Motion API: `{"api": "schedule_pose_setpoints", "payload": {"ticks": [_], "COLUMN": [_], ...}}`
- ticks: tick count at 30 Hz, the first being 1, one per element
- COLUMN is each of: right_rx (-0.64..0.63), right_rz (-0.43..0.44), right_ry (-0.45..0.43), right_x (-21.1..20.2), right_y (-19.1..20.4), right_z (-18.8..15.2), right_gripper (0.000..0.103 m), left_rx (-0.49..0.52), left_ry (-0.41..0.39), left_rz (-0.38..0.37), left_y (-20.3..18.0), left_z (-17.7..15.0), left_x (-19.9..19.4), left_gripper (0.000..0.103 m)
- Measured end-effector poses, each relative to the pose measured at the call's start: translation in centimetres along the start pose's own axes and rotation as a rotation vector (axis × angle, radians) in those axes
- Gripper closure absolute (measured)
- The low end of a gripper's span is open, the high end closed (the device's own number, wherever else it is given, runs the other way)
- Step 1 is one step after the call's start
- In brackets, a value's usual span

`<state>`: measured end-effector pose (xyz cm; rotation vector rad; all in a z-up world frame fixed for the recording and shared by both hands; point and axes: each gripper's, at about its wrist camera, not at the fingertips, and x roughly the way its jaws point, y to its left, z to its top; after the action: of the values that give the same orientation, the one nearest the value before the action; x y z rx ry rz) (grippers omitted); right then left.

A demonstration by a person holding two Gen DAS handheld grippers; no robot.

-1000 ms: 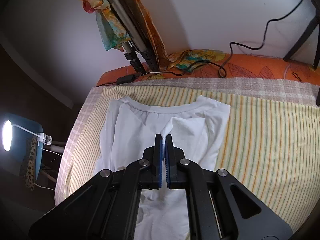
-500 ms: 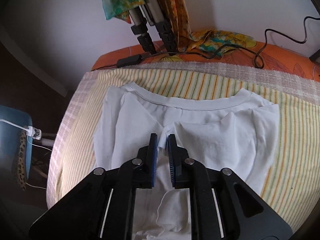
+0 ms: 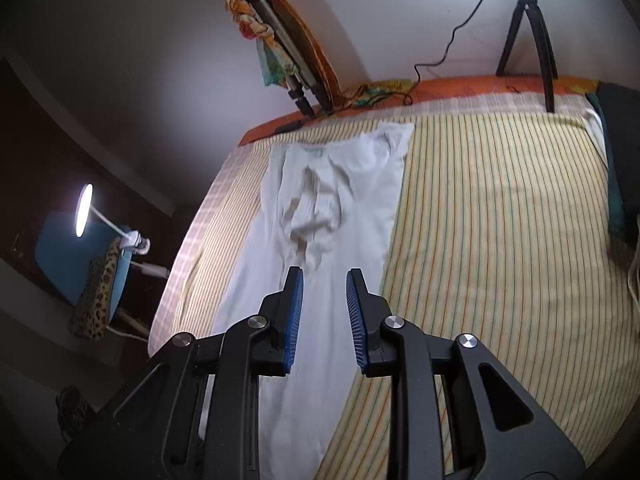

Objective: Fold small clothes
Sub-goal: 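Move both tools to the shirt hem and close them on it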

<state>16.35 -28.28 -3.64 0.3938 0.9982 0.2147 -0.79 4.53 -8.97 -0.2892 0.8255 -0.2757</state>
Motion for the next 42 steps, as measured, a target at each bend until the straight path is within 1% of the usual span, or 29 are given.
{"api": "schedule_pose_setpoints", "payload": {"ticks": [2,3,5,7,8,9,12,15,17,18,20,22,23,24,25,26,27,29,30,31,32,33,35,36,38,39,40,42], "right_rx": [-0.005,-0.007,-0.009,-0.005,-0.004,-0.004,0.003,-0.029,-0.028,-0.028,-0.044,-0.053,-0.06,-0.077,-0.102,-0.127,-0.146,-0.173,-0.193,-0.207,-0.208,-0.201,-0.188,-0.185,-0.173,-0.172,-0.175,-0.17], "right_rz": [0.014,0.02,0.033,0.048,0.052,0.052,0.074,0.05,0.051,0.052,0.053,0.06,0.059,0.051,0.037,0.027,0.021,-0.002,-0.013,-0.018,-0.019,-0.017,-0.014,-0.007,0.022,0.03,0.031,0.02], "right_ry": [0.025,0.043,0.077,0.12,0.145,0.165,0.241,0.288,0.306,0.296,0.295,0.296,0.301,0.297,0.294,0.299,0.315,0.309,0.306,0.305,0.305,0.306,0.308,0.3,0.276,0.264,0.257,0.27], "right_x": [-1.2,-1.7,-1.9,-1.7,-1.4,-1.1,0.3,1.8,2.4,2.4,2.1,2.1,2.3,2.3,2.3,2.4,2.6,2.6,2.5,2.4,2.5,2.5,2.4,2.1,1.0,0.9,0.6,0.9], "right_y": [0.1,0.0,0.0,0.2,0.3,0.5,0.5,1.0,1.0,0.9,1.1,1.4,1.6,1.9,2.2,2.6,2.9,3.3,3.5,3.6,3.7,3.6,3.4,3.4,3.2,3.6,3.4,3.0], "right_z": [-3.5,-5.1,-8.0,-10.8,-12.2,-13.6,-16.8,-18.8,-19.5,-19.6,-19.6,-19.7,-19.8,-19.9,-20.0,-20.0,-20.2,-20.1,-20.2,-20.2,-20.1,-20.1,-20.0,-19.9,-19.5,-19.5,-19.5,-19.7], "right_gripper": [0.079,0.079,0.079,0.076,0.07,0.067,0.067,0.067,0.067,0.067,0.067,0.067,0.067,0.069,0.073,0.09,0.098,0.099,0.099,0.099,0.1,0.1,0.1,0.1,0.1,0.1,0.1,0.1], "left_rx": [0.052,0.078,0.089,0.085,0.08,0.06,-0.009,-0.062,-0.065,-0.055,-0.034,-0.021,-0.02,-0.017,-0.012,-0.02,-0.048,-0.106,-0.106,-0.094,-0.085,-0.092,-0.119,-0.131,-0.131,-0.117,-0.098,-0.093], "left_ry": [0.034,0.065,0.113,0.153,0.167,0.187,0.231,0.285,0.303,0.309,0.319,0.325,0.327,0.325,0.321,0.318,0.305,0.234,0.202,0.212,0.241,0.269,0.283,0.266,0.199,0.164,0.151,0.183], "left_rz": [-0.002,-0.009,-0.016,-0.011,-0.012,-0.023,-0.068,-0.125,-0.136,-0.137,-0.135,-0.132,-0.132,-0.13,-0.124,-0.126,-0.144,-0.186,-0.185,-0.173,-0.159,-0.152,-0.16,-0.174,-0.187,-0.181,-0.161,-0.124], "left_y": [0.0,0.2,0.9,1.9,2.3,3.0,4.1,4.4,4.2,4.0,3.6,3.2,3.1,3.1,3.1,3.3,3.6,4.6,4.9,5.1,5.2,5.5,5.7,5.6,5.5,5.4,5.4,5.8], "left_z": [0.1,0.2,0.4,0.6,0.6,0.7,0.5,0.1,-0.2,-0.2,-0.4,-0.5,-0.5,-0.5,-0.4,-0.3,0.1,0.6,0.6,0.4,0.0,-0.5,-1.0,-0.9,0.0,0.4,0.6,0.2], "left_x": [-0.1,0.0,0.4,1.1,1.4,2.0,3.3,4.9,5.6,5.8,6.2,6.7,6.9,7.0,7.0,6.9,6.6,4.7,4.1,4.3,4.9,5.5,5.8,5.3,3.6,2.8,2.6,3.5], "left_gripper": [0.052,0.052,0.052,0.052,0.052,0.053,0.057,0.063,0.067,0.069,0.072,0.084,0.088,0.098,0.103,0.103,0.103,0.103,0.103,0.103,0.103,0.103,0.103,0.103,0.103,0.103,0.103,0.103]}}
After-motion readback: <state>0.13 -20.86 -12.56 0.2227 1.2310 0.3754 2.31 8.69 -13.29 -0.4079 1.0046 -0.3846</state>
